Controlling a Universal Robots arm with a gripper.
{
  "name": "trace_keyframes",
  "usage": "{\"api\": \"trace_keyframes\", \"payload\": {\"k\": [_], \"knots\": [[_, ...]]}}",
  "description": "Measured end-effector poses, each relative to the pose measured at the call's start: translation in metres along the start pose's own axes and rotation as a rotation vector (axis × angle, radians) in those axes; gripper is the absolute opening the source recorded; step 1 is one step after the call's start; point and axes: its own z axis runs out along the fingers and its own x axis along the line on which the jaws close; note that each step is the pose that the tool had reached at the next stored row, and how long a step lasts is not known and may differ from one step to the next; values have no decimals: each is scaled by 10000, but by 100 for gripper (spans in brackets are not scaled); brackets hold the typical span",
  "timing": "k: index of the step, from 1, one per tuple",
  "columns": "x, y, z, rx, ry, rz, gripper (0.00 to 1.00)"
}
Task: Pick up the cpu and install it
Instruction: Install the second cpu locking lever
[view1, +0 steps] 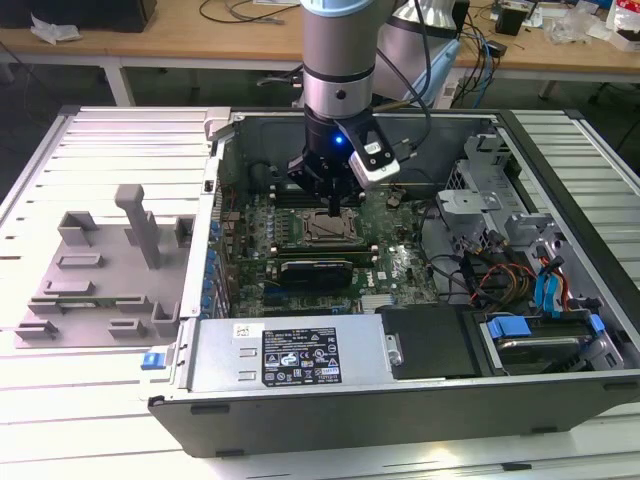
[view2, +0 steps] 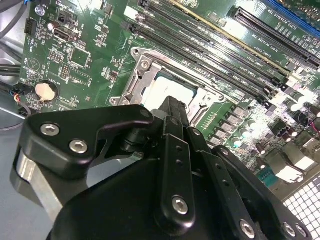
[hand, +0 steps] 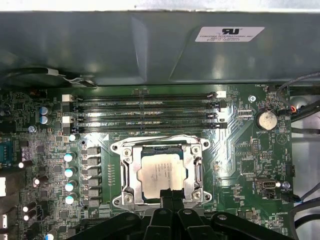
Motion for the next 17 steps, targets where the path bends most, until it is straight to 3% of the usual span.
{"api": "trace_keyframes", "payload": {"k": [12,13,17], "knots": [[-1,-24,-1,0,0,-1,11],[-1,-36,-1,0,0,-1,11],[-7,-183,-3,0,0,-1,11]]}}
